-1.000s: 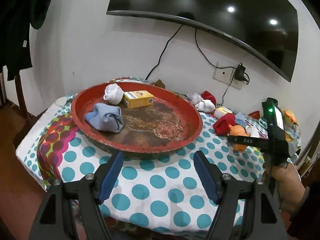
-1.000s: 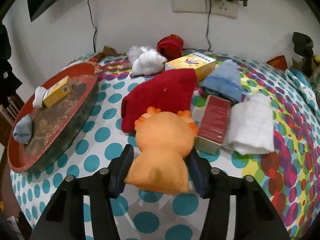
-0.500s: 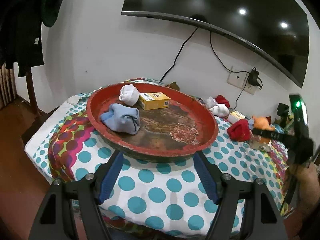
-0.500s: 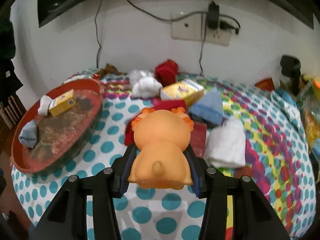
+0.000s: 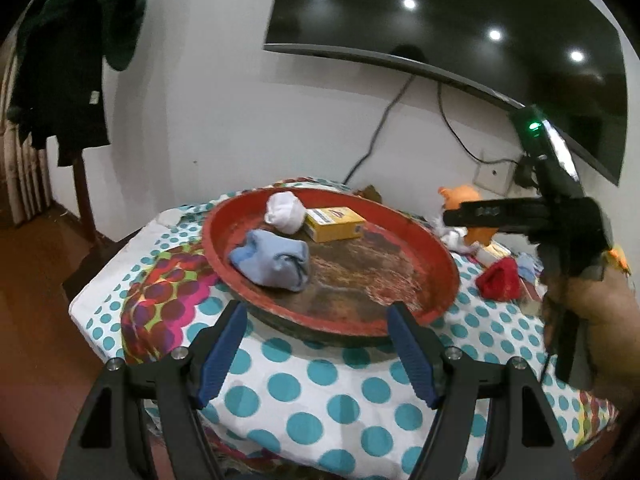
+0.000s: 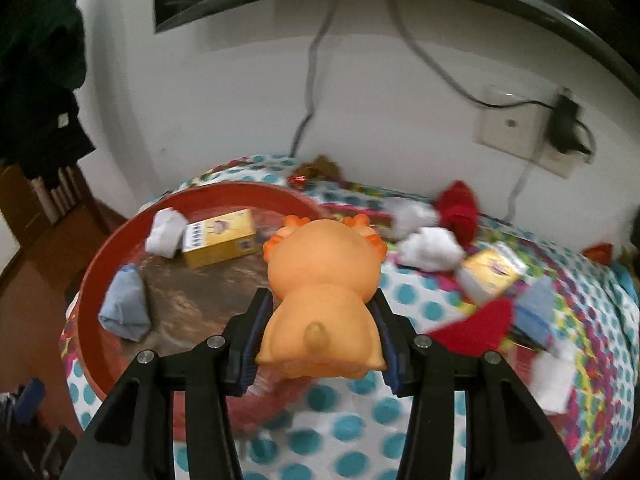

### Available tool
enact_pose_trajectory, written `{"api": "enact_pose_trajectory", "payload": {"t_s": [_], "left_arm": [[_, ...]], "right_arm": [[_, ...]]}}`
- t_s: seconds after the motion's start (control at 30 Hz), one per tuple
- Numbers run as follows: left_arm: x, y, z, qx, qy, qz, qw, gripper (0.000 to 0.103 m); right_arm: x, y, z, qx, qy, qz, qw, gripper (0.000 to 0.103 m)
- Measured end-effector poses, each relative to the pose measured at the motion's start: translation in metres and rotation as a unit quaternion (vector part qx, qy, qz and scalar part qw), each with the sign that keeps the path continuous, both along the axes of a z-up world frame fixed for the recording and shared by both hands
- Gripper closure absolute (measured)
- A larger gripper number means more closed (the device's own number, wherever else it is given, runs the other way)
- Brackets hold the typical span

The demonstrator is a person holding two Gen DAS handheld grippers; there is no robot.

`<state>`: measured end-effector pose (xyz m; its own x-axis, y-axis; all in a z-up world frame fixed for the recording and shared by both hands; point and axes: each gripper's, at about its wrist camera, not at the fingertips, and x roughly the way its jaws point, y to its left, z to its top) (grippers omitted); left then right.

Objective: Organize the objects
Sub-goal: 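Carry the orange toy with the right gripper over the red tray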

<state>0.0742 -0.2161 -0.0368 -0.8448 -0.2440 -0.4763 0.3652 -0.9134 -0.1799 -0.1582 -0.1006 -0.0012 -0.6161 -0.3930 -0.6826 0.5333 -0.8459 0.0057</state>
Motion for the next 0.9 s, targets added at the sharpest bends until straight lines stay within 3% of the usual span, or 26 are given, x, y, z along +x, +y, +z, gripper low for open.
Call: {"api": "enact_pose_trajectory", "payload": {"t_s": [0.43, 0.77, 0.9], "left_arm": [[-0.002, -0.046, -0.01, 0.058, -0.01, 0.048, 0.9971, 0.028], [-0.006, -0.058, -0.016, 0.081, -0.02, 0.056, 0.9949, 0.028], [-0.009, -0.059, -0.017, 0.085, -0.022, 0.051, 0.9948, 0.028]], "right_arm": [[-0.009, -0.073, -0.049, 0.047, -0.038, 0.027, 0.998, 0.058], [-0.015, -0.086, -0.069, 0.063, -0.055, 0.029, 0.996, 0.058], [-0.02, -0.088, -0.073, 0.063, -0.063, 0.031, 0.996, 0.052]]}}
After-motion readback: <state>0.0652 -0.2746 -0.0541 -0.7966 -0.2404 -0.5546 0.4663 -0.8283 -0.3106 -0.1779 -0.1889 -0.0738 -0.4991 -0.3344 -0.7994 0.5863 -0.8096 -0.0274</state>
